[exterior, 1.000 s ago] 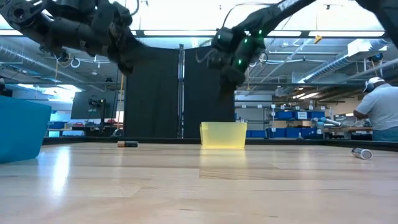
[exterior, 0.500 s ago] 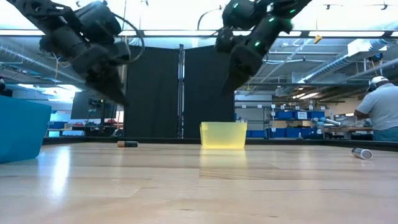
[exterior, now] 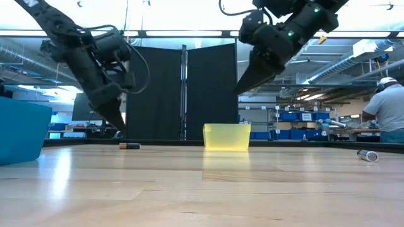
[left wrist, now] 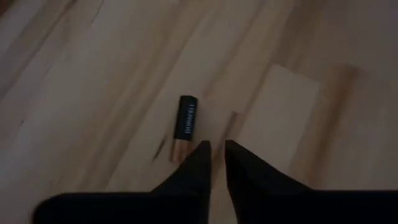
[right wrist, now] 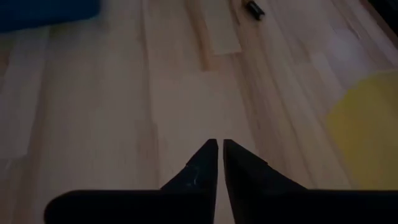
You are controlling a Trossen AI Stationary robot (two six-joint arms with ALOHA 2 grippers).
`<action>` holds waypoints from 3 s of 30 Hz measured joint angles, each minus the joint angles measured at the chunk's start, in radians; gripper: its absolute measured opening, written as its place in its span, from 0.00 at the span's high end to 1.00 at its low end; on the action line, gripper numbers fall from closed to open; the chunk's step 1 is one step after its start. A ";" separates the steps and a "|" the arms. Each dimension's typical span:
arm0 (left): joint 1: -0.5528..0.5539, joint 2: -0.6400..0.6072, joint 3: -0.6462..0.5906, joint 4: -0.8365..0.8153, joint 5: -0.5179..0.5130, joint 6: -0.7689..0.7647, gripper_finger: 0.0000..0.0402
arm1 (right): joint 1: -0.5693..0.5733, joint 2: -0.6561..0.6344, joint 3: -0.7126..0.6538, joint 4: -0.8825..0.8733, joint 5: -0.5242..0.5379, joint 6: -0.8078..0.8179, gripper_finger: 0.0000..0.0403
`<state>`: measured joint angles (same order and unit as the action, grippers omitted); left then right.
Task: Sort batteries
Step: Put the golden battery into the red bin
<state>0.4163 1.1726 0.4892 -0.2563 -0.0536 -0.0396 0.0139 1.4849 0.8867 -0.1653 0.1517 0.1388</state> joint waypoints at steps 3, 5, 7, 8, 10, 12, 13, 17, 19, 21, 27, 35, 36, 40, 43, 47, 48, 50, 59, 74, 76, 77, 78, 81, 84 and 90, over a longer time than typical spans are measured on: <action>0.029 0.064 0.000 0.047 0.000 0.011 0.78 | 0.036 0.000 0.000 0.000 0.009 0.001 0.92; 0.043 0.098 0.000 0.073 0.002 0.020 0.72 | 0.054 0.000 0.000 0.000 0.010 0.001 0.93; 0.049 0.128 0.000 0.098 0.003 0.031 0.67 | 0.073 0.000 0.000 0.000 0.024 0.001 0.94; 0.052 0.139 0.000 0.111 0.003 0.033 0.65 | 0.083 0.000 0.000 0.000 0.039 0.001 0.94; 0.059 0.156 0.000 0.123 0.003 0.036 0.62 | 0.099 0.000 0.000 0.000 0.057 0.001 0.94; 0.064 0.176 0.000 0.126 0.003 0.037 0.61 | 0.112 0.000 0.000 -0.001 0.065 0.001 0.94; 0.065 0.186 0.000 0.124 0.003 0.038 0.60 | 0.116 0.000 0.000 -0.001 0.065 0.000 0.94; 0.068 0.221 0.002 0.126 0.013 0.037 0.61 | 0.129 0.000 0.000 -0.001 0.069 0.001 0.94; 0.069 0.226 0.003 0.120 0.024 0.036 0.63 | 0.136 0.000 0.000 -0.001 0.069 0.001 0.95; 0.069 0.227 0.003 0.117 0.038 0.037 0.67 | 0.141 0.000 0.000 -0.003 0.069 0.001 0.95; 0.068 0.227 0.003 0.104 0.085 0.037 0.89 | 0.153 0.000 0.001 -0.052 0.107 0.044 0.95; 0.031 0.211 -0.010 0.253 0.247 -0.029 0.89 | 0.169 0.000 -0.018 -0.050 0.139 0.091 0.95; 0.023 0.209 -0.017 0.321 0.287 -0.046 0.89 | 0.169 0.000 -0.038 -0.008 0.139 0.097 0.95; -0.015 0.212 -0.091 0.691 0.384 -0.149 0.89 | 0.169 0.002 -0.162 0.284 0.140 0.168 0.96; -0.052 0.211 -0.158 1.013 0.415 -0.217 0.89 | 0.169 0.004 -0.273 0.575 0.199 0.214 0.96; -0.117 0.211 -0.206 1.309 0.386 -0.281 0.89 | 0.167 0.003 -0.369 0.927 0.271 0.240 0.92; -0.136 0.211 -0.203 1.358 0.378 -0.282 0.89 | 0.167 0.003 -0.379 0.971 0.281 0.225 0.90; -0.164 0.210 -0.176 1.394 0.372 -0.283 0.89 | 0.167 0.003 -0.379 1.038 0.299 0.190 0.87; -0.218 0.275 0.037 1.365 0.423 -0.248 0.89 | 0.167 0.003 -0.378 1.295 0.301 0.048 0.69; -0.236 0.553 0.337 1.367 0.581 -0.280 0.89 | 0.167 0.003 -0.377 1.451 0.270 -0.038 0.64; -0.235 0.566 0.347 1.365 0.582 -0.283 0.89 | 0.169 0.003 -0.377 1.451 0.268 -0.043 0.64; -0.235 0.570 0.352 1.364 0.583 -0.283 0.89 | 0.170 0.003 -0.377 1.451 0.267 -0.049 0.64; -0.236 0.571 0.355 1.362 0.583 -0.283 0.89 | 0.171 0.003 -0.377 1.451 0.266 -0.054 0.64; -0.236 0.570 0.356 1.365 0.584 -0.282 0.89 | 0.174 0.003 -0.377 1.456 0.267 -0.062 0.68; -0.236 0.570 0.356 1.364 0.585 -0.280 0.89 | 0.174 0.003 -0.377 1.463 0.267 -0.066 0.77; -0.236 0.569 0.357 1.365 0.587 -0.275 0.89 | 0.174 0.003 -0.370 1.470 0.275 -0.115 0.85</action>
<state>0.1802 1.7413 0.8459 1.1087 0.5331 -0.3149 0.1879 1.4879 0.5168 1.3044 0.4270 0.0242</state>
